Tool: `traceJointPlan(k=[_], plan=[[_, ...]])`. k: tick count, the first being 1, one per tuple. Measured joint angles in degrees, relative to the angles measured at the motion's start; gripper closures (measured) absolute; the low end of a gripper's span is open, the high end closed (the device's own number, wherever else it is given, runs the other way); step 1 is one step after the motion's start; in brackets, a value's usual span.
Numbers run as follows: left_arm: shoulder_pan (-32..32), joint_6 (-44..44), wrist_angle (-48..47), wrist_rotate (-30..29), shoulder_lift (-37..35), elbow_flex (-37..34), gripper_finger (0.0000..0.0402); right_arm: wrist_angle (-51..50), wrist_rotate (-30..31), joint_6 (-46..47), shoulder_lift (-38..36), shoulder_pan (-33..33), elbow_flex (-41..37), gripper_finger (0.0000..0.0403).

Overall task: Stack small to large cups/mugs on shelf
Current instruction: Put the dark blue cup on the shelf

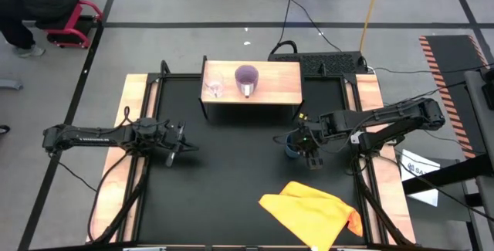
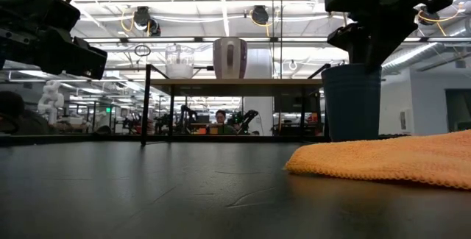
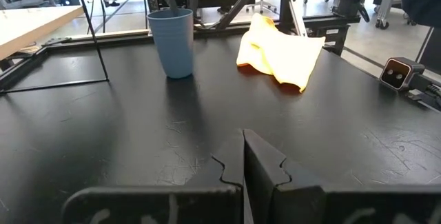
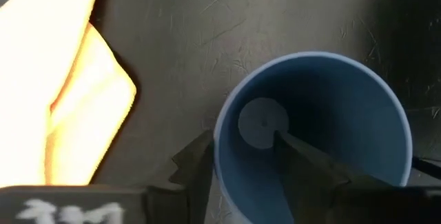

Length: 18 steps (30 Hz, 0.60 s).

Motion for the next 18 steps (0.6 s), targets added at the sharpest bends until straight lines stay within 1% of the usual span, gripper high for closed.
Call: traceJointPlan(k=[6,12,18], plan=[[0.0,-0.06,0.0,0.0,0.0,0.01,0.0398,0.27,0.19,-1.95,0.0,0.0,0.0,0.0323],[0.01,-0.11,-0.02,-0.02,0.0,0.02,0.0398,0.39,0.38,-2.85,0.0,0.0,0.0,0.0392],[0.0,-0.19,-0.04,-0.02,0.0,0.04,0.0398,0.39,0.43,-3.34,-0.03,0.0,0.0,0.0395]])
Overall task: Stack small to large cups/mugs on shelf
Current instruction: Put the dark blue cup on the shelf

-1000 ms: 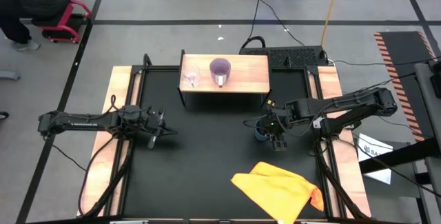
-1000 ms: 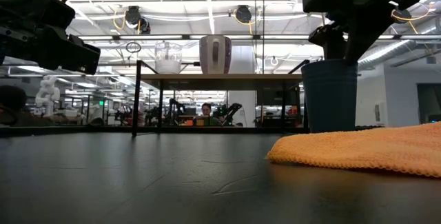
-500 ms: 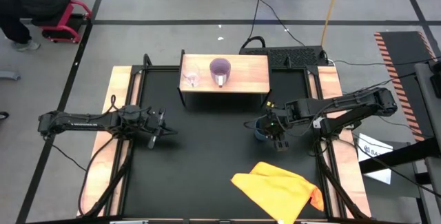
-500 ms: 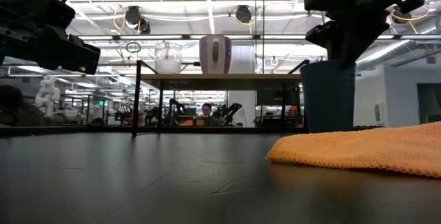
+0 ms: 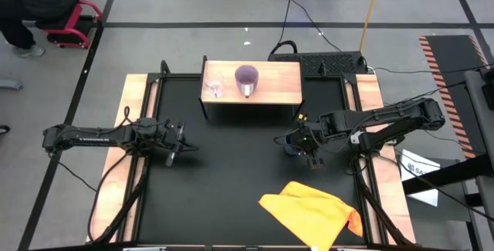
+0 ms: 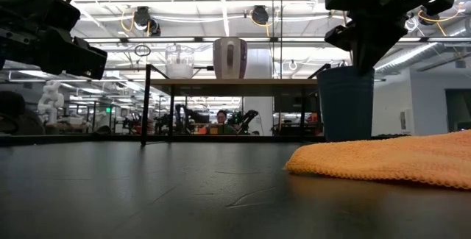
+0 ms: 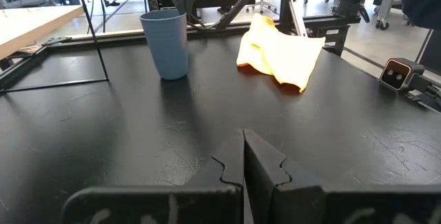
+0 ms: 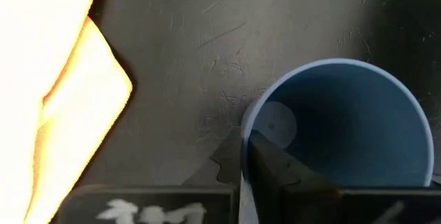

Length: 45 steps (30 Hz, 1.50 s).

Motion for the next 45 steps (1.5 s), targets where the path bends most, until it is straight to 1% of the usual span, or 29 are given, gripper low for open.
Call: traceJointPlan(k=[7,19,41,45], plan=[[0.0,-0.03,-0.04,0.0,0.0,0.0,0.0398,-0.03,0.0,-1.69,-0.45,-0.01,0.0,0.04],[0.01,-0.18,-1.19,0.0,-0.02,0.0,0.0398,0.25,0.0,-2.75,-4.13,0.09,0.0,0.0402],[0.01,0.17,-1.75,0.0,-0.02,0.0,0.0398,1.42,0.02,-2.59,-4.54,0.3,0.0,0.0402],[0.01,0.01,-1.87,0.0,-0.02,0.0,0.0398,1.43,0.71,-3.67,-5.75,0.93,0.0,0.0402]])
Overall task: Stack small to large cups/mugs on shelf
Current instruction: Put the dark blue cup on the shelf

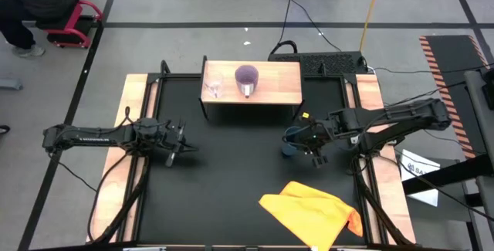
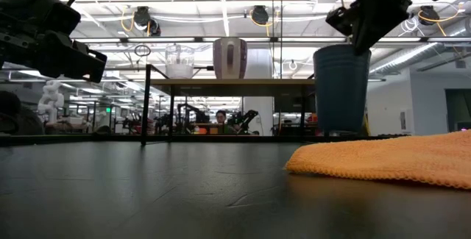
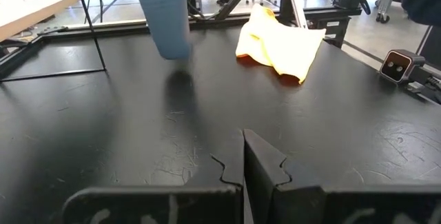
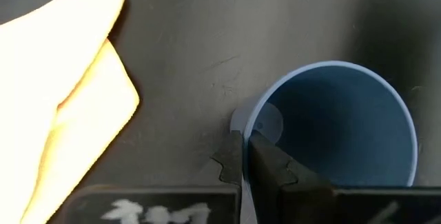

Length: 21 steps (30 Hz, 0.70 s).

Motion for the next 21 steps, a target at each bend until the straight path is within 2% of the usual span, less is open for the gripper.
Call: traceJointPlan(k=[11,21], plan=[[0.0,-0.32,-0.03,0.0,0.0,0.0,0.0398,0.41,1.56,0.79,-8.61,2.02,0.0,0.0403],[0.0,-0.3,-0.2,-0.02,0.0,0.0,0.0398,-1.31,5.63,3.34,-15.51,5.21,-0.96,0.0403]])
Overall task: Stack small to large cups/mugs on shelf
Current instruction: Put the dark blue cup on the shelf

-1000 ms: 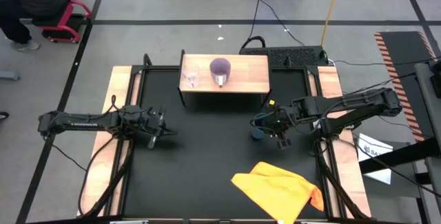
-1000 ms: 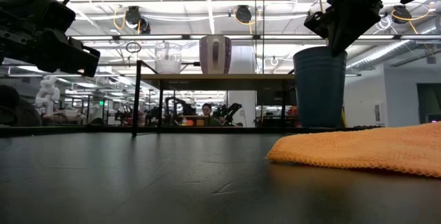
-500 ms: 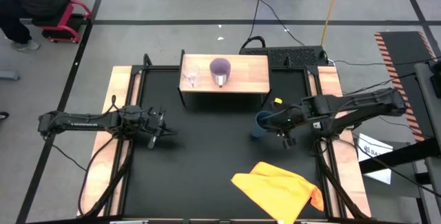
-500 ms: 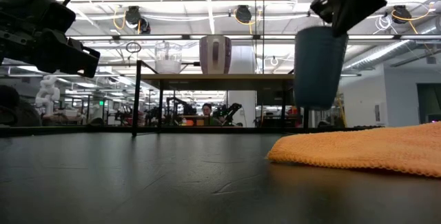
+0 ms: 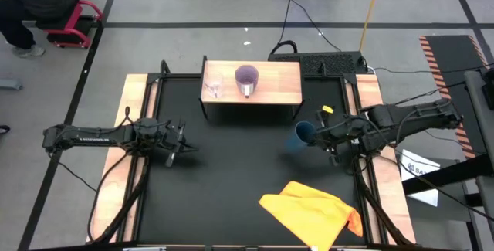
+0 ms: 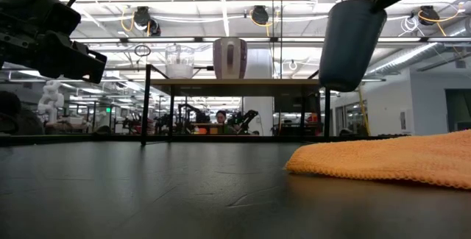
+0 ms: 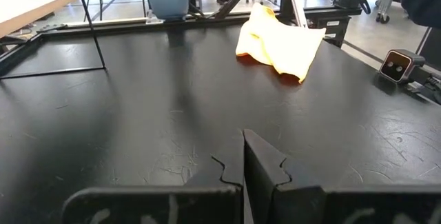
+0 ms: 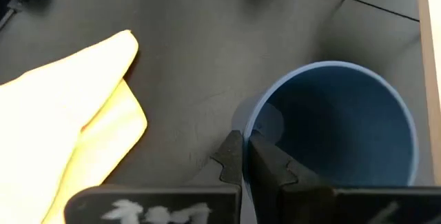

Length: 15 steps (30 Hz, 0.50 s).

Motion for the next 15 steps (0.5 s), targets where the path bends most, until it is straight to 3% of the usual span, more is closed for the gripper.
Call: traceJointPlan(k=[15], plan=[[0.0,0.02,-0.11,-0.02,0.0,0.0,0.0398,10.25,-0.22,0.18,-15.61,2.7,-13.72,0.0403]])
